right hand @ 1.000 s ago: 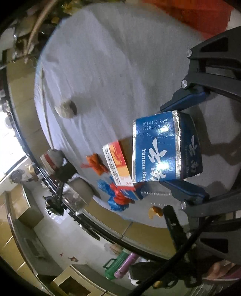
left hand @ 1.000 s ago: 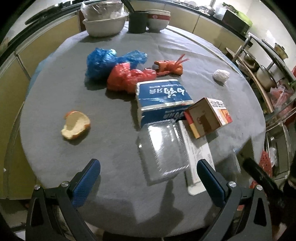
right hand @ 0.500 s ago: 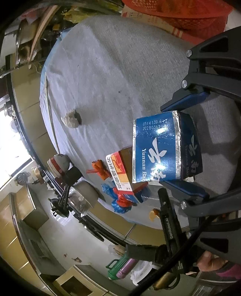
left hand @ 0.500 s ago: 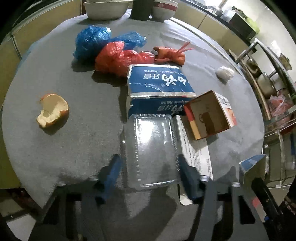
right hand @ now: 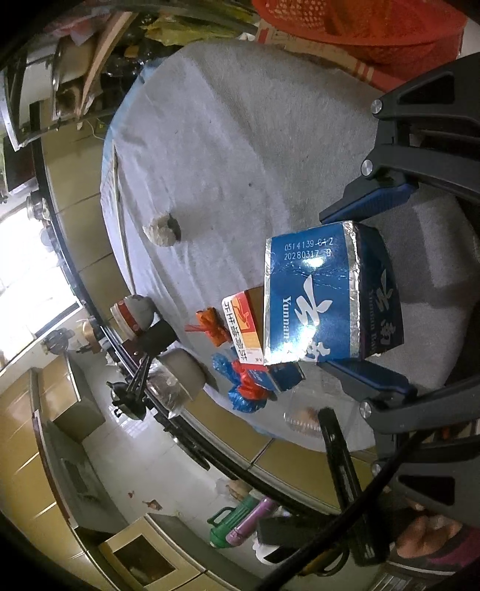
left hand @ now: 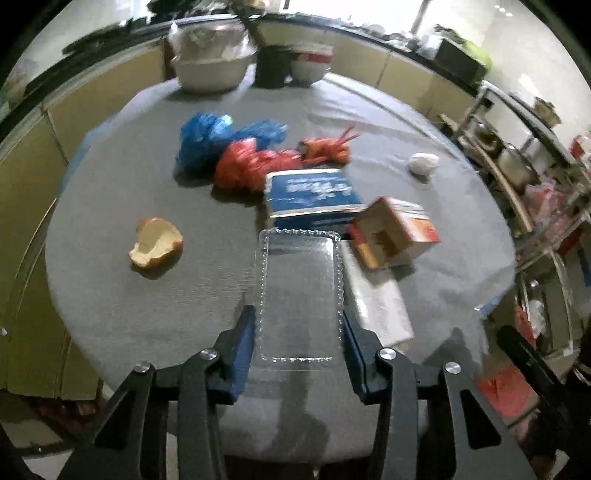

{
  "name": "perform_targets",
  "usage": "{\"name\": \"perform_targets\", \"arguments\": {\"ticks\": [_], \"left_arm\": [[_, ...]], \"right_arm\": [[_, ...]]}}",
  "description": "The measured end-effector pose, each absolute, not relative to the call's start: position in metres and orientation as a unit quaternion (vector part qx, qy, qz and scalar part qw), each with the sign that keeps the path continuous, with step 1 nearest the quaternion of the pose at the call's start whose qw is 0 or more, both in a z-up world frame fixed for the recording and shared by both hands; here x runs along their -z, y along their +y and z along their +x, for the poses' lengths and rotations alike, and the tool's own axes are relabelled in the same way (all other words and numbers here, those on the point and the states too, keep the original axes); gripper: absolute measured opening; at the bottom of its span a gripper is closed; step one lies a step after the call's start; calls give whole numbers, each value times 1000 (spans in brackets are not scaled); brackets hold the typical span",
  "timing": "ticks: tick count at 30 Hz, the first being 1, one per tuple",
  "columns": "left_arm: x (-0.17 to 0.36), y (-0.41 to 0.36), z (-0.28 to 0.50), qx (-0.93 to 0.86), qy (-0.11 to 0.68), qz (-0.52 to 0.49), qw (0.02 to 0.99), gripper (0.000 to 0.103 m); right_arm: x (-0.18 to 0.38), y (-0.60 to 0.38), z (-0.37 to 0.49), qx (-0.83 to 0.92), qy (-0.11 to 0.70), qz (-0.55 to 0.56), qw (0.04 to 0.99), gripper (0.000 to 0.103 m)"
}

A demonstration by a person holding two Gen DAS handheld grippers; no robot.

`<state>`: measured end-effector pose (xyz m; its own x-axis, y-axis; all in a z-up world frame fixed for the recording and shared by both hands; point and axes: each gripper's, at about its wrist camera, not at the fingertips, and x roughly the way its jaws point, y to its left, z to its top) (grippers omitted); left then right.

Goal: Collect trash

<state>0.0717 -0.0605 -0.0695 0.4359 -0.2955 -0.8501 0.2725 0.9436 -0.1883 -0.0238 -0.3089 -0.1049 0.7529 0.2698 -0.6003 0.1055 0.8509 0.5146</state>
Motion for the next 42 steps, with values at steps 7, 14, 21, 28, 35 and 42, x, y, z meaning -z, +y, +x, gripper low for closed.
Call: {"name": "perform_targets", "arguments": {"ticks": [7,14,21,28,35,42], "left_arm": [[47,-123,38,265,474,54,838,46],[51,-222,0,406,482,123,767,46],[64,-324,-37,492,487,167,702,47],[88,-391,-61,521,508,182,661,49],[98,-394,-54,508,532,169,656,62],[77,-337,-42,464,494,190,711,65]], "right_arm": [[105,-335,-49,-15,337,292,895,72],[106,-411,-123,92,311,327,888,72],[124,-491,-208,214,297,375,852,74],[143,-532,-249,251,289,427,819,75],[148,-545,-262,253,260,469,805,79],[141,-535,-247,234,250,465,816,79]]}}
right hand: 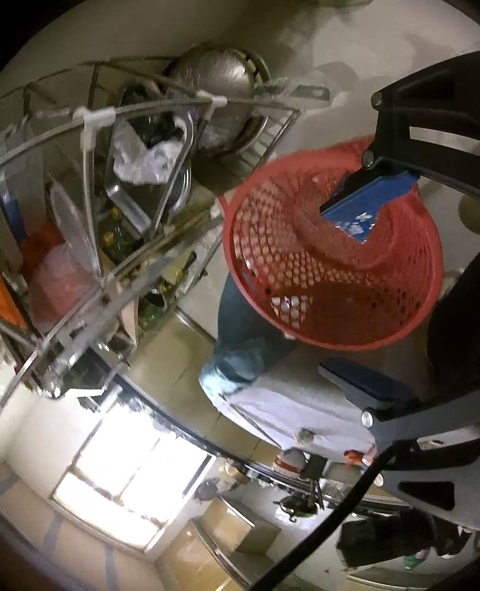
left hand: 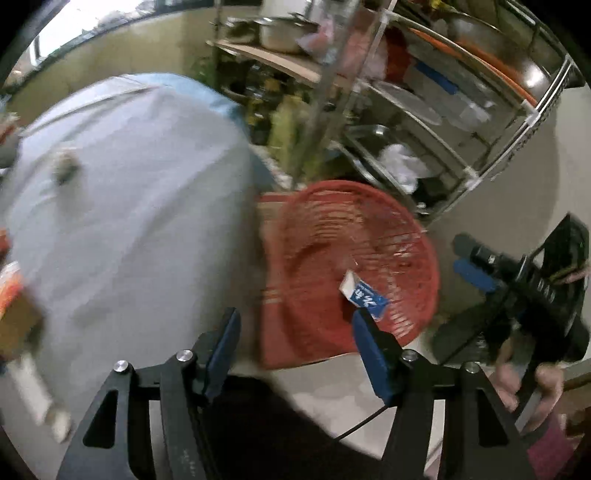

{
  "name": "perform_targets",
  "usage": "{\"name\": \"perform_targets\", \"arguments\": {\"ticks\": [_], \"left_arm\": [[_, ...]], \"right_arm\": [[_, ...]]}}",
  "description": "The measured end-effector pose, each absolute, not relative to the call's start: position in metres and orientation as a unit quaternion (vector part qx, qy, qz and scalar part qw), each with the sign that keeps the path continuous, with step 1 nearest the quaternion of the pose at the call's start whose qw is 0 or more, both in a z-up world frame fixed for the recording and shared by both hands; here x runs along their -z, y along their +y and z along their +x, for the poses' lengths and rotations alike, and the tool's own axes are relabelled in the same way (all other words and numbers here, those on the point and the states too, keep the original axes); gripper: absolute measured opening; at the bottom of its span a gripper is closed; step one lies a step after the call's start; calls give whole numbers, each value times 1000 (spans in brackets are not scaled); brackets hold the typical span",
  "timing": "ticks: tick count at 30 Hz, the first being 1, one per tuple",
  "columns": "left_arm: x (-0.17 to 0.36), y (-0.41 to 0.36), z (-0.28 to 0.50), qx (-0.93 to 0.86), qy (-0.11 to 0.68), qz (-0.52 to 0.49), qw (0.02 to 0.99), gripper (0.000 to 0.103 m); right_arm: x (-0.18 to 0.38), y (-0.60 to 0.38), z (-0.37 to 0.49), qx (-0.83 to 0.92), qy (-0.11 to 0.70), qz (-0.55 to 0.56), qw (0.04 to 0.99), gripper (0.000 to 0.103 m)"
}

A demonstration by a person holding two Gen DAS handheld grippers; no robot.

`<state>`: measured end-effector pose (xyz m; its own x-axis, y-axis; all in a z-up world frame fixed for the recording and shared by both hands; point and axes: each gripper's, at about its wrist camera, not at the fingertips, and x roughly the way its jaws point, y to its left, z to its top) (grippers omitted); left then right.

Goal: Collect trash

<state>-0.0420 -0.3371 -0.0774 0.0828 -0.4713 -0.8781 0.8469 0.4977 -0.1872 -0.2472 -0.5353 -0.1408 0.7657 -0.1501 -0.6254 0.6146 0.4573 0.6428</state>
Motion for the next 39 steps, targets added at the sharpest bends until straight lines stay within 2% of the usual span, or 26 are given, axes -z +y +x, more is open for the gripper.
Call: {"name": "perform_targets", "arguments": {"ticks": [3,13,17,23,30,39], "left_arm": [[72,-290,-31,426,490,173,741,69],[84,-111,21,242,522,65,815,69],[86,-56,40,175,509,58,841,69],[80,23,84,90,495,-3,864,70],[87,68,117,70,490,-30,868,74],[102,56,146,124,498,-24,858,74]], "right_arm": [[137,-523,-230,212,257,456,825,79],[127,-450,-131,97,319,407,850,79],[115,-397,-88,35,347,364,864,79],[106,-331,-43,-25,388,303,870,79],[110,-269,10,-53,442,245,861,79],[124,-220,63,-50,479,192,855,79]]}}
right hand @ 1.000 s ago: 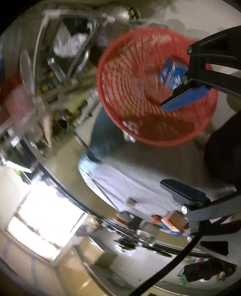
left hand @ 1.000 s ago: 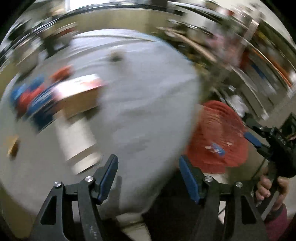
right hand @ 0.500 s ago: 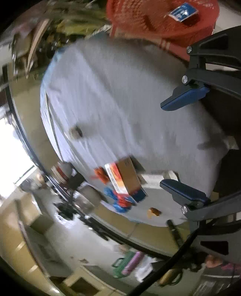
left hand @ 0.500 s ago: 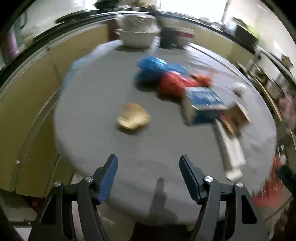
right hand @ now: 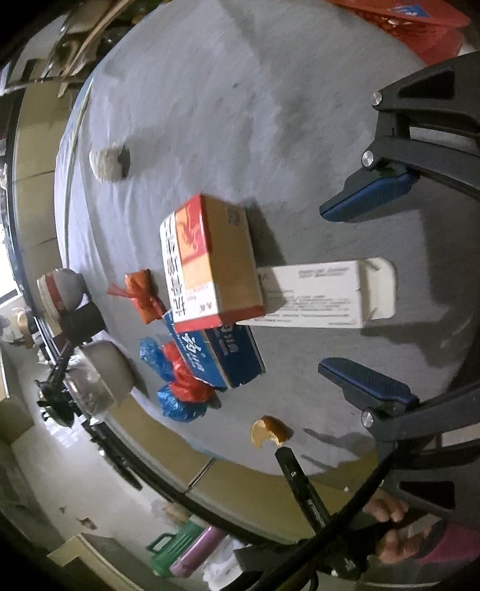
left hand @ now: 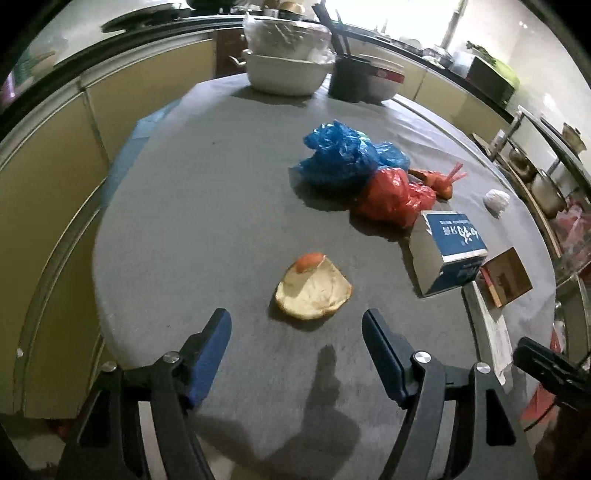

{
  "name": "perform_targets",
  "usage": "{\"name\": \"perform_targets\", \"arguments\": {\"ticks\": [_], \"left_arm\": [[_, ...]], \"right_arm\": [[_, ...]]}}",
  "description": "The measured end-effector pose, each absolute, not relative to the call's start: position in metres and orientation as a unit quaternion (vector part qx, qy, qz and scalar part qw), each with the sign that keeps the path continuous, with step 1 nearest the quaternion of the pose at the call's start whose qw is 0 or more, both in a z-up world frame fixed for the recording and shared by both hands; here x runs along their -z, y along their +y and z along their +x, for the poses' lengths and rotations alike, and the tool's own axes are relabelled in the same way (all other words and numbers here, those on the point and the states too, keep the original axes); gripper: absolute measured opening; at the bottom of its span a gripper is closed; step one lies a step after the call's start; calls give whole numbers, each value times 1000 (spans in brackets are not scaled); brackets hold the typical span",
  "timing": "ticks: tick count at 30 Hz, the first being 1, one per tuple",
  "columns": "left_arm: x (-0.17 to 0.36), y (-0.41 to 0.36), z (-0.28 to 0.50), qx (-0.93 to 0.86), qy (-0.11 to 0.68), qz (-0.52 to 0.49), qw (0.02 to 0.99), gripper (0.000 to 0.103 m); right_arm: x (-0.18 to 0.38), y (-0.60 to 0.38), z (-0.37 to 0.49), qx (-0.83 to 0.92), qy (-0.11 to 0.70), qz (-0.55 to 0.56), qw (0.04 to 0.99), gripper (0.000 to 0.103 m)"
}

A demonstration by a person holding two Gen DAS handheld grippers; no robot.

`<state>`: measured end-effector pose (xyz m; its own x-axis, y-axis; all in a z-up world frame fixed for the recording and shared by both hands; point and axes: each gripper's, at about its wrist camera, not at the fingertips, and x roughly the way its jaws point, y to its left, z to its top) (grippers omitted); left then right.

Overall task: Collect trash
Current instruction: 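Grasp the bread crust with the left tool while the right tool grasps the white leaflet box, then carry both items to the red basket and open both tools over it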

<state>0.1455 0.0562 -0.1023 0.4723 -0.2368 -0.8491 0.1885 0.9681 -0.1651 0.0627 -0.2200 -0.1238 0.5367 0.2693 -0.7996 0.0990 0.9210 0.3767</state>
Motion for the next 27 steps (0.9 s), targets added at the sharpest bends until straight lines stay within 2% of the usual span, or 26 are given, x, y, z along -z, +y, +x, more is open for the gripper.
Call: {"name": "perform_targets", "arguments": {"ticks": [5,7,9,11,15,18,20,22,24,27], "left_arm": [[108,59,159,142,502,-45,852,74],[111,59,164,145,503,-48,850,74],[115,59,170,145,505,-48,849,74],[119,56,175,153,504,-48,849,74],[123,52,176,166,494,-43,853,74],[123,50,173,178,486,-37,855,49],[122,49,170,180,482,-36,857,46],[119,49,166,179,475,-35,861,35],[115,50,160,183,476,-47,859,29],[111,47,149,183,476,-49,859,27]], "right_arm": [[135,-201,81,-38,503,162,848,79],[136,-190,84,-25,500,122,857,74],[136,-181,85,-14,498,80,864,47],[136,-175,84,-18,497,51,866,48],[134,-179,73,-54,499,84,861,48],[130,-182,63,-102,498,134,851,48],[128,-182,57,-127,497,160,844,48],[125,-189,50,-151,495,196,833,48],[121,-197,44,-170,483,228,828,48],[114,-205,36,-178,468,246,830,48]]}}
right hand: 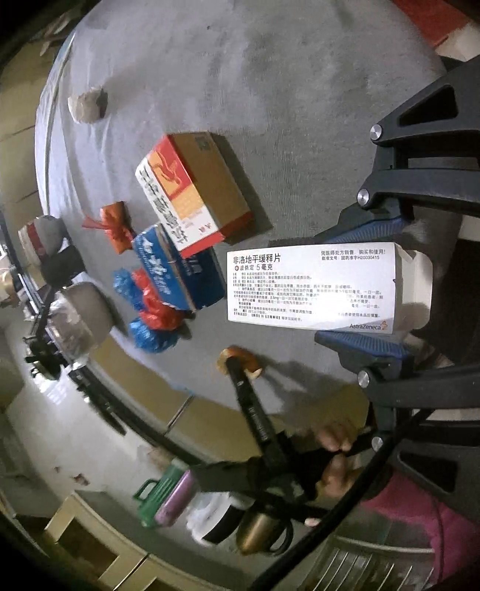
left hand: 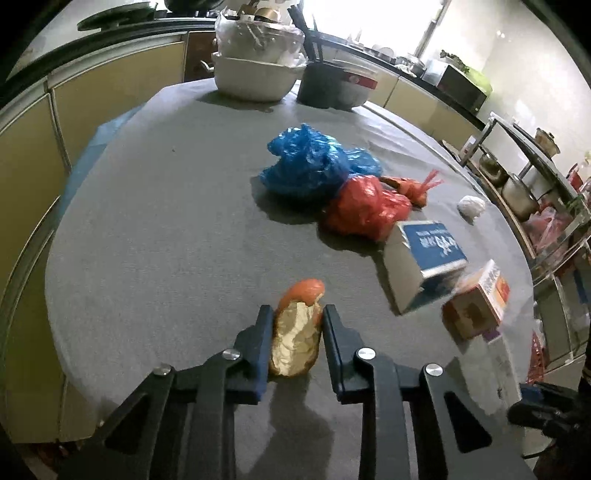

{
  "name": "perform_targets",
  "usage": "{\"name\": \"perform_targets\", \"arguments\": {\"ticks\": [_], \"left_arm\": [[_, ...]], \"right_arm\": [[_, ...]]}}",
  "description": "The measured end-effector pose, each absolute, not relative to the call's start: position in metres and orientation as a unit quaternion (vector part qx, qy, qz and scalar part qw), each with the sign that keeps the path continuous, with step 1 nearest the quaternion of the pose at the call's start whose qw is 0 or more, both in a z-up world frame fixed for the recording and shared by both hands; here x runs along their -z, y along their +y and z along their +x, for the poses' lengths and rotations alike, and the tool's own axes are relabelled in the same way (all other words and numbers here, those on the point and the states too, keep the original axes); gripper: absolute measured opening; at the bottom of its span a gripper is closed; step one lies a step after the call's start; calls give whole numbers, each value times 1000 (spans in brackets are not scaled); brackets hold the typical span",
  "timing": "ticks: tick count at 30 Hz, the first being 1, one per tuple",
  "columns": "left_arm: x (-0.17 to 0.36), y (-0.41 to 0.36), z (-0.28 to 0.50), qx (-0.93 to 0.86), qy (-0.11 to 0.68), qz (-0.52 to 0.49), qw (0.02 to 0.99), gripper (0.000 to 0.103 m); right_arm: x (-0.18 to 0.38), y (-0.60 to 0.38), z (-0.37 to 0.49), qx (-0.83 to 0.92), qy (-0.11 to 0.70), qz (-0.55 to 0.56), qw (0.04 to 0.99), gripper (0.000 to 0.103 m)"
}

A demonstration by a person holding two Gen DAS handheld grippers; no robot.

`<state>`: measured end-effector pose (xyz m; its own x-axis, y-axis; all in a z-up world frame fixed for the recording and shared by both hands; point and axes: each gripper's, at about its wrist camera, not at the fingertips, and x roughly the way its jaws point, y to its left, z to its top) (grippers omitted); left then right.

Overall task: Collect trash
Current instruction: 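Carry both items to the red basket and open both tools over it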

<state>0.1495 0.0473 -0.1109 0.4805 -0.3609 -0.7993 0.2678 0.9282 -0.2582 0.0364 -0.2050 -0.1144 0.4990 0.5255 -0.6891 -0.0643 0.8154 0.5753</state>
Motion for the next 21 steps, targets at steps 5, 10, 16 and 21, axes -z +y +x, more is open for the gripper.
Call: {"name": "perform_targets", "arguments": {"ticks": [5,10,16,21], "left_arm": [[101,31,128,179,474,-38,861,24],[78,6,101,188,457,-19,869,24],[47,-31,69,217,424,13,879,24],[30,-60,47,243,403,34,881,24]], "right_arm": [[105,-217,20,-183,440,259,840,48],[97,-236,4,-166,414,269,853,48],[90,-263,-15,-134,387,272,871,48],[88,-285,-32,-104,367,279,881,48]]}}
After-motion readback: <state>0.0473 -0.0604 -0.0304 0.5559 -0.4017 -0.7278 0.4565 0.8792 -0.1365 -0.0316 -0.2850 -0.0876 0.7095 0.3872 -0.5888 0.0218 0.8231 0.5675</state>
